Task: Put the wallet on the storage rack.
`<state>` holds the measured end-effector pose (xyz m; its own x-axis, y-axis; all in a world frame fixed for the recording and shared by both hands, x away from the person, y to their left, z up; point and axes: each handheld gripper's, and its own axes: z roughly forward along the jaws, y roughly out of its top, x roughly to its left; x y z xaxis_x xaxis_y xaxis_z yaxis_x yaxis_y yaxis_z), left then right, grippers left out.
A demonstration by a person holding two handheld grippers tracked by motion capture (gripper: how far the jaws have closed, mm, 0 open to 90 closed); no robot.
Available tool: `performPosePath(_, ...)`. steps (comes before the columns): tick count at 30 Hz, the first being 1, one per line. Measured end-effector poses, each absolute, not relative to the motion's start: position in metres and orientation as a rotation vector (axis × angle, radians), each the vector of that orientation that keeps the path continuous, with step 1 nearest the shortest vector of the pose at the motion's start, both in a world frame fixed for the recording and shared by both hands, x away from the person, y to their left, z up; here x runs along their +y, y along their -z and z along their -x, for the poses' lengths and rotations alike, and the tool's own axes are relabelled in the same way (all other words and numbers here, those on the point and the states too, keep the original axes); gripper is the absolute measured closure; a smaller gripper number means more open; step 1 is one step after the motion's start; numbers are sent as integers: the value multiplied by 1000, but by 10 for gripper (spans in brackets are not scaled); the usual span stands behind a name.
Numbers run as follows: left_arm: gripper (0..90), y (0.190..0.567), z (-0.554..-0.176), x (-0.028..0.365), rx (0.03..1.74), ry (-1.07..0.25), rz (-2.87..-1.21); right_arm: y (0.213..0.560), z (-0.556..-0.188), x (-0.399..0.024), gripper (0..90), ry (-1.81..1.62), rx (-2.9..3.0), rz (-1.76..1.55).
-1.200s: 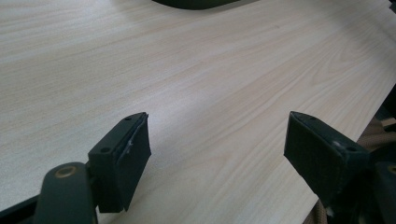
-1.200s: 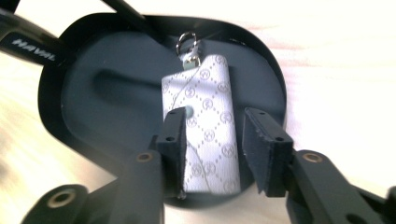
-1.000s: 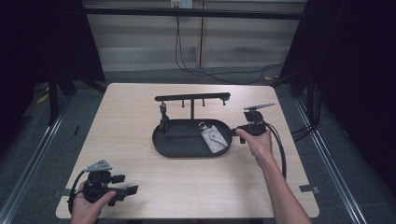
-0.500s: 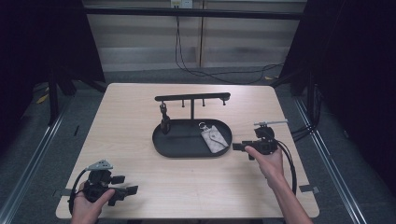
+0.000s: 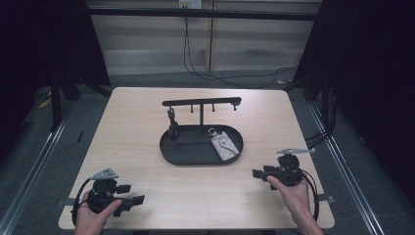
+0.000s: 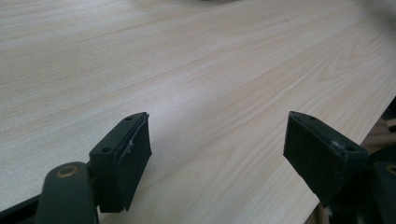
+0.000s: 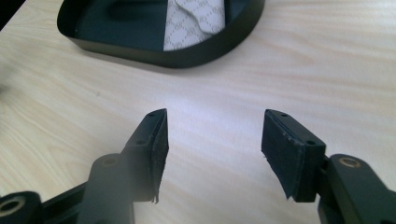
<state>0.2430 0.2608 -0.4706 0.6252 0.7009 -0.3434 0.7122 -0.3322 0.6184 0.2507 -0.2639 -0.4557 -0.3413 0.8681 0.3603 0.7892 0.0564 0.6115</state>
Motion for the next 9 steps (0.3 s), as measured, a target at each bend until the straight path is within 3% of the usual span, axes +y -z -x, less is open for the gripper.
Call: performPosePath(9,230,470,-244,261,1116,6,-2065,469,-223,-279,373,-1161,2136,-1735)
